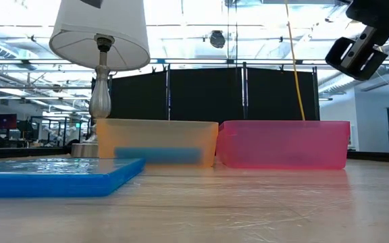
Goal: Pick & place jewel cases by type
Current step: Put the black CD case into the pink bin, then put the black CD case into the orange bin
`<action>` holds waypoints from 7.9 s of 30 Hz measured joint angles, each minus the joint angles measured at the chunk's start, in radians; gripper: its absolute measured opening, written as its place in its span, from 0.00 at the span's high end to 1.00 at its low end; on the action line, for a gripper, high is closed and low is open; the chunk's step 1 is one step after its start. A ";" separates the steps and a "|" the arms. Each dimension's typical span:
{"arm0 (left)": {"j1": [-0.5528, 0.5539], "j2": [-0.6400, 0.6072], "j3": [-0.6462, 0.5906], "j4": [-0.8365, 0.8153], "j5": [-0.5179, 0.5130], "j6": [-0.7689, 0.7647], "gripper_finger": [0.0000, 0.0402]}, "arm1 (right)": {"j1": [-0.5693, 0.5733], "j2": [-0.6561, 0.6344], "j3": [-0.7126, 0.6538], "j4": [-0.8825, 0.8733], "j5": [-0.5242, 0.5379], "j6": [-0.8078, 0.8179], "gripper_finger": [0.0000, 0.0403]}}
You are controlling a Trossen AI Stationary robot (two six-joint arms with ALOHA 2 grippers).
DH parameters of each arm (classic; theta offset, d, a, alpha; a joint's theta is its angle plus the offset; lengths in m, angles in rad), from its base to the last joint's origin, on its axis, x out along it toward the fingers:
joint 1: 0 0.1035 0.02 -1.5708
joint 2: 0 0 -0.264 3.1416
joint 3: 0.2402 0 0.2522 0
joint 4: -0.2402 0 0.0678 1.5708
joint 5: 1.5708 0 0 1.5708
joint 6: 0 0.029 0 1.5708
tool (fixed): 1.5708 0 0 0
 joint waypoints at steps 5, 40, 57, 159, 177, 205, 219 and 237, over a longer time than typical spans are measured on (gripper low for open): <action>-0.005 0.000 0.000 -0.049 -0.053 -0.137 0.58 | 0.000 0.001 0.000 -0.001 0.002 0.000 0.94; 0.242 -1.129 -0.521 -0.700 1.005 -1.457 0.95 | -0.032 -0.046 0.000 -0.013 -0.015 -0.291 0.96; 0.213 -1.211 -1.301 0.441 0.972 -1.508 0.88 | -0.390 -0.465 0.574 -1.553 0.123 -0.283 0.96; 0.198 -1.209 -1.318 0.338 0.876 -1.553 0.90 | -0.202 0.331 0.528 -0.585 -0.032 -0.949 0.99; 0.149 -1.122 -1.295 0.162 0.833 -1.758 0.90 | -0.203 0.336 0.529 -0.453 -0.233 -0.993 0.99; -0.234 -0.615 -0.773 -0.614 0.692 -2.215 0.96 | -0.207 0.476 0.730 -0.851 -0.016 -0.622 1.00; -0.228 -0.508 -0.773 -0.532 0.633 -1.982 0.57 | -0.257 0.537 0.730 -0.812 -0.058 -0.473 1.00; -0.115 -0.494 -0.773 -0.516 0.687 -1.684 0.48 | -0.242 0.578 0.730 -0.817 -0.056 -0.403 1.00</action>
